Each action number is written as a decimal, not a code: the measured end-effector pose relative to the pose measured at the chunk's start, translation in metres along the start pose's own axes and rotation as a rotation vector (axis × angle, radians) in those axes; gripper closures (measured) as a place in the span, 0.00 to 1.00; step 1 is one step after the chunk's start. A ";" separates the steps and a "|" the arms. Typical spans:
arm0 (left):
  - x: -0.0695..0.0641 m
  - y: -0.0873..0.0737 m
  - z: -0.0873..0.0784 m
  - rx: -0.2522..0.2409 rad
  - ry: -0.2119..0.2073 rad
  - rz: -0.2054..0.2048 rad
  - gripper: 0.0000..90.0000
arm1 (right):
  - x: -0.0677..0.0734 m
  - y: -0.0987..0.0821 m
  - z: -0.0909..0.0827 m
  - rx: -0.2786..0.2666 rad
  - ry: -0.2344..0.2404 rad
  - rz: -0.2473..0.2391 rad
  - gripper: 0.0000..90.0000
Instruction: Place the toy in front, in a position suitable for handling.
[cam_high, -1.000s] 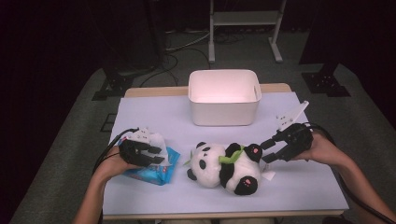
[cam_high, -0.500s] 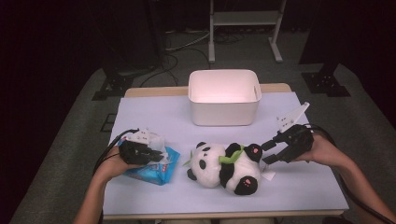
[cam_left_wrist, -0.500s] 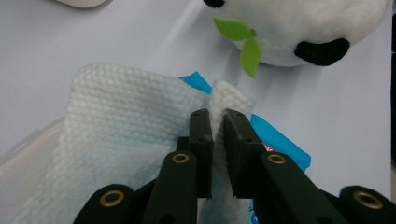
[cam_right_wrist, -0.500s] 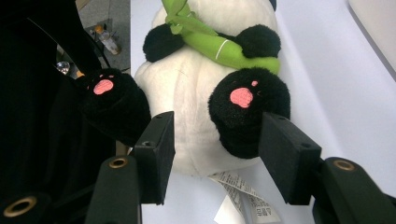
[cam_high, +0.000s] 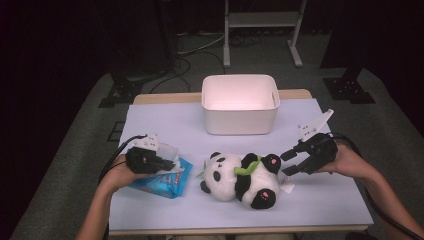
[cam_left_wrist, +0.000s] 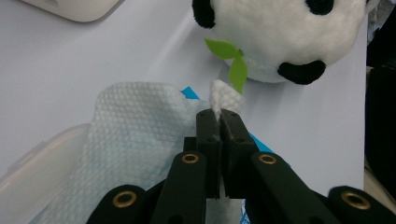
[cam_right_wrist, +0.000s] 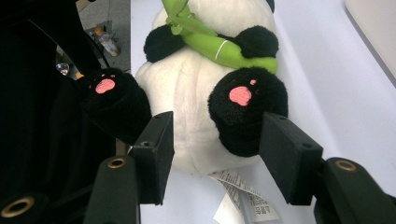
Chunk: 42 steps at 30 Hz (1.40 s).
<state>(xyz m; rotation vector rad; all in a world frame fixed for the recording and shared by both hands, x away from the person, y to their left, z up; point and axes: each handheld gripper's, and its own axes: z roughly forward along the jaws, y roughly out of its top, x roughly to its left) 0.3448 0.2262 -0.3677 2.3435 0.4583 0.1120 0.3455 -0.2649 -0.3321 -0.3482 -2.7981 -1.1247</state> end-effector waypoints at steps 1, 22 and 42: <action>0.000 0.001 0.000 0.000 -0.004 0.002 0.98 | 0.000 0.000 0.000 0.000 0.000 -0.001 0.49; -0.008 0.025 -0.013 -0.041 -0.030 0.014 0.98 | 0.002 0.001 -0.006 -0.003 -0.012 -0.007 0.48; -0.020 0.061 -0.002 -0.050 -0.076 0.062 0.98 | 0.004 -0.002 -0.014 -0.015 -0.025 -0.014 0.48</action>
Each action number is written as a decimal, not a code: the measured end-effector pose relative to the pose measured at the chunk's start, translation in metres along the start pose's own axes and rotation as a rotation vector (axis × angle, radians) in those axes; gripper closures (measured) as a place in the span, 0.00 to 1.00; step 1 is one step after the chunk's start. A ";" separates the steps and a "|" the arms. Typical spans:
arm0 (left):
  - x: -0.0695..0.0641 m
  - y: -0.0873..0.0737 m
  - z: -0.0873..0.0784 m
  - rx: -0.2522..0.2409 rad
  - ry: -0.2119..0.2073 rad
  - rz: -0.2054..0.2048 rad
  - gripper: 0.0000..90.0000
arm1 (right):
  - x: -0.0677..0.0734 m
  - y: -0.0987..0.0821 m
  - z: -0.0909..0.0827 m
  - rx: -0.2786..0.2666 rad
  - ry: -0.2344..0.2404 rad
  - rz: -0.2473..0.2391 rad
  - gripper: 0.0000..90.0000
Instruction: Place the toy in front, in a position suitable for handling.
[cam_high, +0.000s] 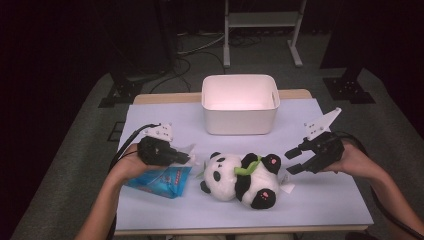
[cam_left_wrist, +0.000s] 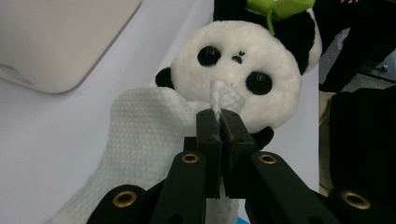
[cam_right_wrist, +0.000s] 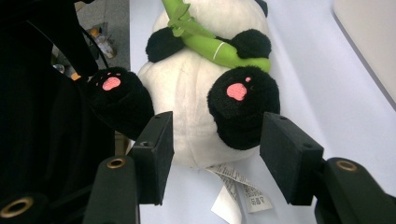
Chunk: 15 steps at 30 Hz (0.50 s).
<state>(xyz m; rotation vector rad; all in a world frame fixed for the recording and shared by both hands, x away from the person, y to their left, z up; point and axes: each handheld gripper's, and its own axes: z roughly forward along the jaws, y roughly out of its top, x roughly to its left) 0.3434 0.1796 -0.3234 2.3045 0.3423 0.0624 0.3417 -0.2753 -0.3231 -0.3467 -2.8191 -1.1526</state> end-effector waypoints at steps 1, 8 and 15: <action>0.000 0.002 0.001 0.002 -0.005 0.005 0.98 | 0.000 0.000 0.000 -0.002 0.000 0.004 0.48; -0.007 0.024 0.013 -0.008 -0.043 0.042 0.97 | 0.001 -0.001 -0.004 -0.009 -0.003 0.002 0.48; -0.012 0.042 0.025 -0.003 -0.076 0.070 0.97 | 0.002 -0.007 -0.007 -0.009 -0.009 0.010 0.48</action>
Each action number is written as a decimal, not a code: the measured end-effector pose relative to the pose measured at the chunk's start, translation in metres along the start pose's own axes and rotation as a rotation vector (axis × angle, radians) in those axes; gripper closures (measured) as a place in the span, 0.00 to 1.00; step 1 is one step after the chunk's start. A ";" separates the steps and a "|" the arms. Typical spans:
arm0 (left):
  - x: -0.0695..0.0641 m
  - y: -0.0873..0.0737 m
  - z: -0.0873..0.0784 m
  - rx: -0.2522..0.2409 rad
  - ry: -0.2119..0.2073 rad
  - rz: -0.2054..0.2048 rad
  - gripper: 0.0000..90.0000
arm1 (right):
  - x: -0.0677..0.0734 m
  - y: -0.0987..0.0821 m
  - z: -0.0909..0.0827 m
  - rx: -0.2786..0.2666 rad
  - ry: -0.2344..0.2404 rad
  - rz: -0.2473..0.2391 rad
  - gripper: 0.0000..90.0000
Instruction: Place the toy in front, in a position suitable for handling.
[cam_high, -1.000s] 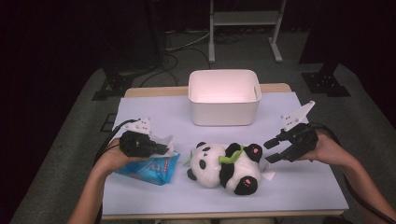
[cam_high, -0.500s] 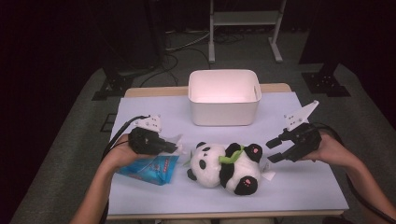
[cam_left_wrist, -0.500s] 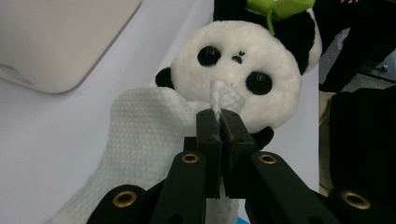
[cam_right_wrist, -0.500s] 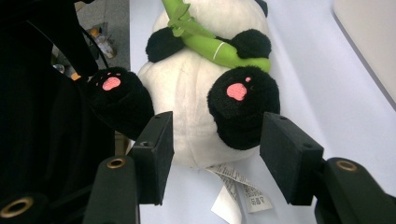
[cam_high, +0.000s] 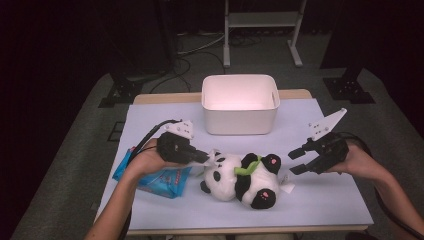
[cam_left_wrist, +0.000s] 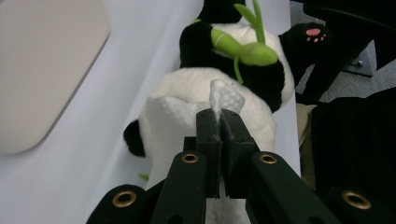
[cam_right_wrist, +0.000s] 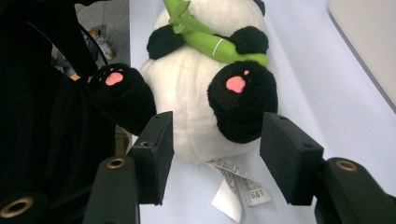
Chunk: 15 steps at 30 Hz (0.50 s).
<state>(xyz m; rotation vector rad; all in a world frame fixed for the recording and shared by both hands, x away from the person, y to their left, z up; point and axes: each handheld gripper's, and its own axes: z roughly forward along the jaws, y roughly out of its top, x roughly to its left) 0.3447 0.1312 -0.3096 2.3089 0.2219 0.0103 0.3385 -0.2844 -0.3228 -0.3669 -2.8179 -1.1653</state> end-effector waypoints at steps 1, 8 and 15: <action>0.000 0.003 0.002 0.001 -0.004 0.007 0.97 | 0.000 0.000 0.000 0.000 0.000 0.000 0.48; -0.004 0.026 0.021 0.010 -0.040 0.046 0.97 | 0.000 -0.004 -0.003 -0.004 -0.003 0.007 0.48; -0.011 0.051 0.044 0.034 -0.093 0.091 0.97 | 0.001 -0.010 -0.010 -0.009 -0.013 0.015 0.48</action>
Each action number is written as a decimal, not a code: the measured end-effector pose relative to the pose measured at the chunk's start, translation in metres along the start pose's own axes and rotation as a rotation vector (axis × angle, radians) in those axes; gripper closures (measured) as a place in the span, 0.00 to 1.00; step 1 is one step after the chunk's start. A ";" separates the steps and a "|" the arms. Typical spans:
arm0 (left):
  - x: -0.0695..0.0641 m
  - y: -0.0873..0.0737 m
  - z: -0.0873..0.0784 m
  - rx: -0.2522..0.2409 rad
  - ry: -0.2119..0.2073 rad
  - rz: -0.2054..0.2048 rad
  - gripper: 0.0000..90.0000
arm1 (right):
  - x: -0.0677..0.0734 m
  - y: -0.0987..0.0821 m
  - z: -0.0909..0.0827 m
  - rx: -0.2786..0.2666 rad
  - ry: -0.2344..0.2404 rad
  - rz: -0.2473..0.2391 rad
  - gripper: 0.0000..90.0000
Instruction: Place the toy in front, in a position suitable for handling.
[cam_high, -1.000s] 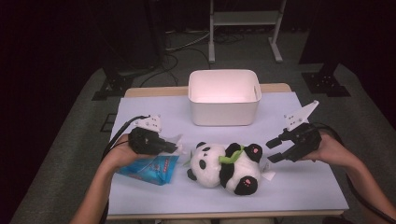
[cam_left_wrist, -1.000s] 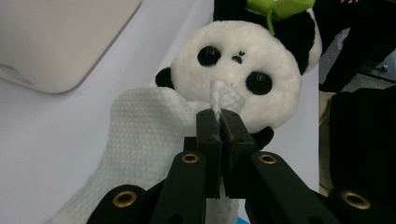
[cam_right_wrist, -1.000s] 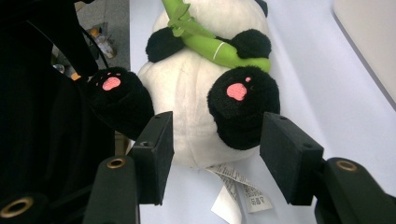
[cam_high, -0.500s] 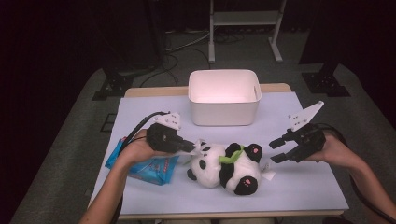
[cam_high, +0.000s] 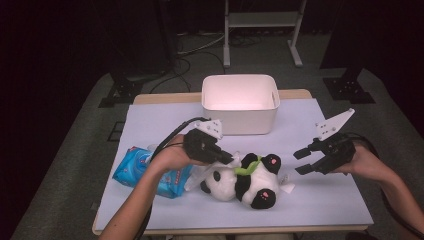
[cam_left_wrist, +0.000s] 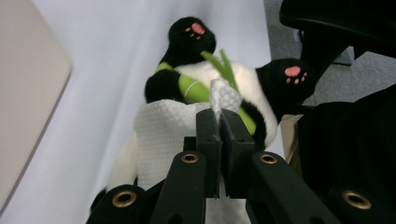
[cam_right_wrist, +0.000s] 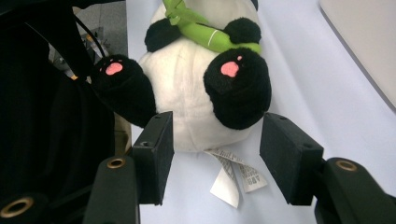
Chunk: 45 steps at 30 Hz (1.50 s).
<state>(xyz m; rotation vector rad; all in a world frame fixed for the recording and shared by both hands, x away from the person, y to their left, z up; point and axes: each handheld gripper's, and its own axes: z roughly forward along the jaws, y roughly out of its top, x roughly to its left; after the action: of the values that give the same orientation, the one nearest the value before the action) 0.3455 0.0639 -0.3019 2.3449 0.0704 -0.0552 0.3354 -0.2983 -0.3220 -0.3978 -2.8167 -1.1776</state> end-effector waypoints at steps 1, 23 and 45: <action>0.000 0.000 0.000 0.000 0.000 0.000 0.97 | 0.000 0.000 0.000 0.000 0.000 0.000 0.48; -0.013 0.060 0.054 0.053 -0.107 0.110 0.97 | 0.002 -0.023 -0.019 -0.015 -0.027 0.038 0.48; -0.018 0.051 0.042 0.033 -0.091 0.090 0.69 | 0.001 0.002 0.002 -0.009 0.002 -0.014 0.48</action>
<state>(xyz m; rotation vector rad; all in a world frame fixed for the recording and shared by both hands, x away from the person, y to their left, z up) 0.3299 -0.0027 -0.2936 2.3722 -0.0811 -0.1196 0.3353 -0.2956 -0.3215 -0.3785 -2.8180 -1.1937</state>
